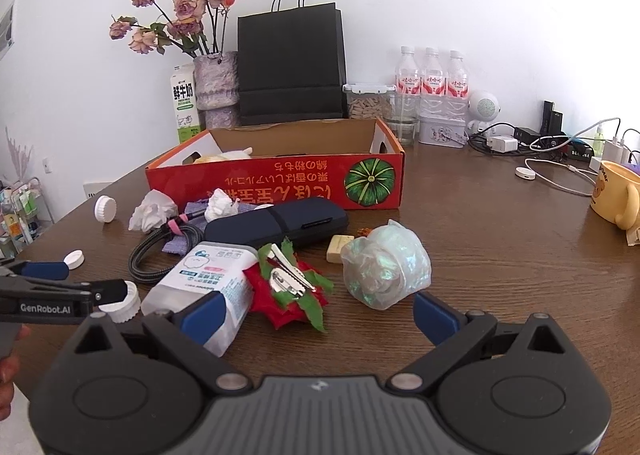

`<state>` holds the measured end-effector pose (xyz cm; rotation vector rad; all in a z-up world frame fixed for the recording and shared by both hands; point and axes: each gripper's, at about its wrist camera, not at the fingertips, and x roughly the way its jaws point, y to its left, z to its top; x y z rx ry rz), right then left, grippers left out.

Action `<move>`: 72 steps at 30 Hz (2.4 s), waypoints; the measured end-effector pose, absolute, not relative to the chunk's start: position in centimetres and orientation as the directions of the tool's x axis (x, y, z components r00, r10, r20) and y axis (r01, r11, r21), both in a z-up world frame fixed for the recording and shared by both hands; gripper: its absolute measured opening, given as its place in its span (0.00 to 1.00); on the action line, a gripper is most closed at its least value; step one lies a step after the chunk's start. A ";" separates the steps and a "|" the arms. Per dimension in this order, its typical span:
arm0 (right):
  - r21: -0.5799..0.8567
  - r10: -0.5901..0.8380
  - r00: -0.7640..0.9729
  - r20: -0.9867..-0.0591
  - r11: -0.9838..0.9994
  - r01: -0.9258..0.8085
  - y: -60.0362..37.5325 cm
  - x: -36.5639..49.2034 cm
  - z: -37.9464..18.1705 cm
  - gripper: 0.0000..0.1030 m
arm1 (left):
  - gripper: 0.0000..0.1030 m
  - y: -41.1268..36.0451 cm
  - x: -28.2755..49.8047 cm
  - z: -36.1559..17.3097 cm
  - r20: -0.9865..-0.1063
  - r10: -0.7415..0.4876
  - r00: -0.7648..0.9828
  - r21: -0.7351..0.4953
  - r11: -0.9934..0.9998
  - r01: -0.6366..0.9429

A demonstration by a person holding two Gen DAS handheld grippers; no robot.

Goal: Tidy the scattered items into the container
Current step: 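Grasp the white bottle cap with the left tool while the right tool grasps the red brooch, then carry the cap and brooch over the box and release both into it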

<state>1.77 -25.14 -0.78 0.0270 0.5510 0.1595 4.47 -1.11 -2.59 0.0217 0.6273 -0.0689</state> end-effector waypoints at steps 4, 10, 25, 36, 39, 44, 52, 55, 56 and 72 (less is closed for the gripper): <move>0.080 0.167 0.838 -0.519 0.986 -0.147 -25.3 1.7 -1.0 0.97 | 0.90 -1.5 4.3 -2.9 -0.601 -0.067 0.796 0.008 0.996 0.090; 0.083 0.166 0.831 -0.530 0.986 -0.144 -25.4 2.0 -1.5 0.97 | 0.78 -1.8 4.6 -3.3 -0.618 -0.080 0.782 0.000 0.995 0.102; 0.090 0.155 0.820 -0.552 0.988 -0.126 -26.0 2.8 -2.4 0.97 | 0.40 -2.4 5.0 -3.4 -0.612 -0.099 0.785 0.005 0.992 0.128; 0.076 0.150 0.821 -0.551 0.989 -0.130 -26.3 3.4 -2.5 0.93 | 0.40 -1.5 5.3 -2.7 -0.589 -0.073 0.805 0.001 0.996 0.091; 0.091 0.172 0.816 -0.551 0.985 -0.146 -26.4 3.8 -2.6 0.90 | 0.40 -1.2 5.3 -2.6 -0.586 -0.067 0.807 0.000 0.997 0.083; 0.095 0.196 0.807 -0.557 0.980 -0.173 -26.1 4.4 -2.7 0.76 | 0.40 -0.8 5.5 -2.5 -0.586 -0.060 0.808 -0.006 0.998 0.069; 0.097 0.258 0.807 -0.531 0.965 -0.244 -24.9 5.1 -2.1 0.64 | 0.40 -0.2 5.4 -2.5 -0.583 -0.053 0.811 -0.015 0.998 0.055; 0.117 0.279 0.798 -0.534 0.959 -0.256 -24.9 6.0 -2.1 0.64 | 0.40 0.1 5.4 -2.4 -0.580 -0.046 0.814 -0.017 0.999 0.045; 0.123 0.284 0.796 -0.534 0.958 -0.259 -24.9 6.4 -2.2 0.64 | 0.40 0.2 5.4 -2.4 -0.579 -0.044 0.814 -0.018 0.999 0.041; 0.145 0.318 0.771 -0.552 0.947 -0.286 -24.7 7.8 -3.1 0.34 | 0.40 0.7 5.5 -2.1 -0.568 -0.044 0.822 -0.027 0.999 0.034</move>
